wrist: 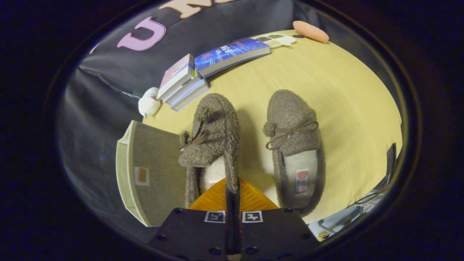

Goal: Open the storage box then place both shoes into the box .Put the left shoe in first, then the right shoe, with the right side of both shoes facing outward in a uniform manner.

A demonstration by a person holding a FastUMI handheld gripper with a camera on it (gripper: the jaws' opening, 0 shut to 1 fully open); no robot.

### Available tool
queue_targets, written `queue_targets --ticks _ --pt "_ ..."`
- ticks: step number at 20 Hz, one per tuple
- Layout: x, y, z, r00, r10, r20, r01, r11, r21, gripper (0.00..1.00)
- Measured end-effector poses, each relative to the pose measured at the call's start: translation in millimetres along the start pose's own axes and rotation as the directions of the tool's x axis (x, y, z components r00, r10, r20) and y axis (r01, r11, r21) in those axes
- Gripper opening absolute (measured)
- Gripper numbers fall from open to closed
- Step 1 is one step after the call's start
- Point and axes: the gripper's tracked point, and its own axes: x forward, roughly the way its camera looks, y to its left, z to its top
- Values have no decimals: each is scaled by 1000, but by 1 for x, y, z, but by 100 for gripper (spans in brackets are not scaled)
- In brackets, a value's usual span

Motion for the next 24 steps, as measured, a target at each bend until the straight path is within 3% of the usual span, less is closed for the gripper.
queue_targets --ticks 6,13,18,24 --pt "-45 58 27 991 113 75 -111 993 -29 3" --pt "-99 150 42 955 266 127 -255 962 -97 3" --pt "-100 205 23 939 335 80 -326 939 -110 3" --pt "-72 235 -24 941 337 -16 -336 931 -141 3"
